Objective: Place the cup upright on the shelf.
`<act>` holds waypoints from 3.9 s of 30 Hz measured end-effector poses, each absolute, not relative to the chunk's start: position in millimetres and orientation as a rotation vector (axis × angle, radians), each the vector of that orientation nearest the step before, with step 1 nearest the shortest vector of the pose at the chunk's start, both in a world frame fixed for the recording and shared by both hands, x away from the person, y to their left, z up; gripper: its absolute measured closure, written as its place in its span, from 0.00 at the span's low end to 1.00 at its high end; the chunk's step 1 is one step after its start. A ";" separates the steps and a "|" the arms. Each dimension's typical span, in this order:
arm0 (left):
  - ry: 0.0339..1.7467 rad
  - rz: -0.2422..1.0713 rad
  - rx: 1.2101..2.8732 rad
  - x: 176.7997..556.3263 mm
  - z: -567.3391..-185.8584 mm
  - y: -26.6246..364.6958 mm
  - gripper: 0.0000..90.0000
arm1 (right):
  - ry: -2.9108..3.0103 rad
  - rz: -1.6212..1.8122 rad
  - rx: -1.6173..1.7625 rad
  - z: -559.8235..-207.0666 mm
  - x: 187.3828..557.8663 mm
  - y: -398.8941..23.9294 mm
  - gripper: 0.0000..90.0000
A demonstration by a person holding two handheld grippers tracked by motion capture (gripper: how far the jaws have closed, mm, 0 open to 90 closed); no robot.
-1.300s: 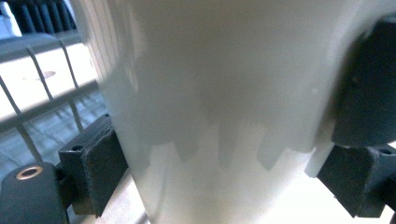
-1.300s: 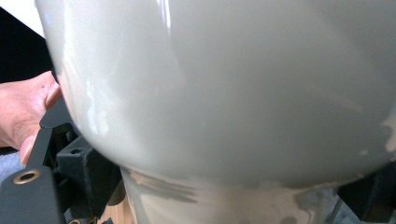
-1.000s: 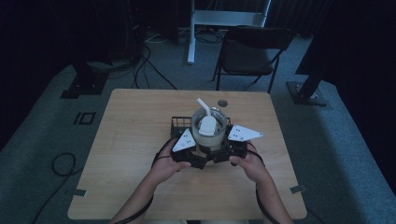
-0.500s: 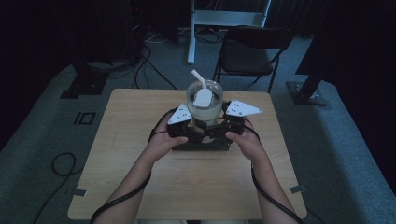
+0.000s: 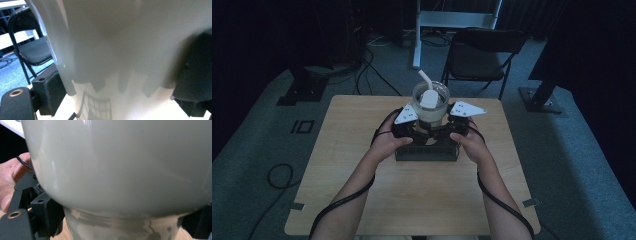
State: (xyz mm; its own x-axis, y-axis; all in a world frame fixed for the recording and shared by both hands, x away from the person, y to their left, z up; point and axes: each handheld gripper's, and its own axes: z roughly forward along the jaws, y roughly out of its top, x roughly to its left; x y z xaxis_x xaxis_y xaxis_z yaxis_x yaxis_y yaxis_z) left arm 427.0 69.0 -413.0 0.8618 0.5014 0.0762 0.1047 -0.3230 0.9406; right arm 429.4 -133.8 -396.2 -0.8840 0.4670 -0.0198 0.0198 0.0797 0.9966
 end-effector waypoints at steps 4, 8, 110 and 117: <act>0.466 0.402 1.904 432.2 -421.7 69.9 0.12 | 2.063 1.852 0.522 -406.1 434.7 -132.6 0.10; 0.481 0.381 1.912 434.6 -424.5 68.4 0.12 | 2.078 1.849 0.552 -411.9 437.9 -133.4 0.10; 0.731 0.357 1.799 406.3 -457.1 94.1 0.03 | 2.021 1.718 0.832 -473.7 399.3 -176.4 0.13; 0.739 0.357 1.787 393.9 -458.9 110.1 0.03 | 2.016 1.697 0.847 -468.3 388.8 -186.7 0.13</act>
State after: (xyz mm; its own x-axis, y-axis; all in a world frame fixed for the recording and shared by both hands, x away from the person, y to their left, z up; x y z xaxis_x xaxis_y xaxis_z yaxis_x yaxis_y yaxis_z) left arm 393.9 110.1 -458.9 0.7588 0.6405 -0.1180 0.3055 -0.1900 0.9330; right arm 388.8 -186.7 -468.3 -0.7503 0.6541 0.0963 0.2063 0.0932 0.9740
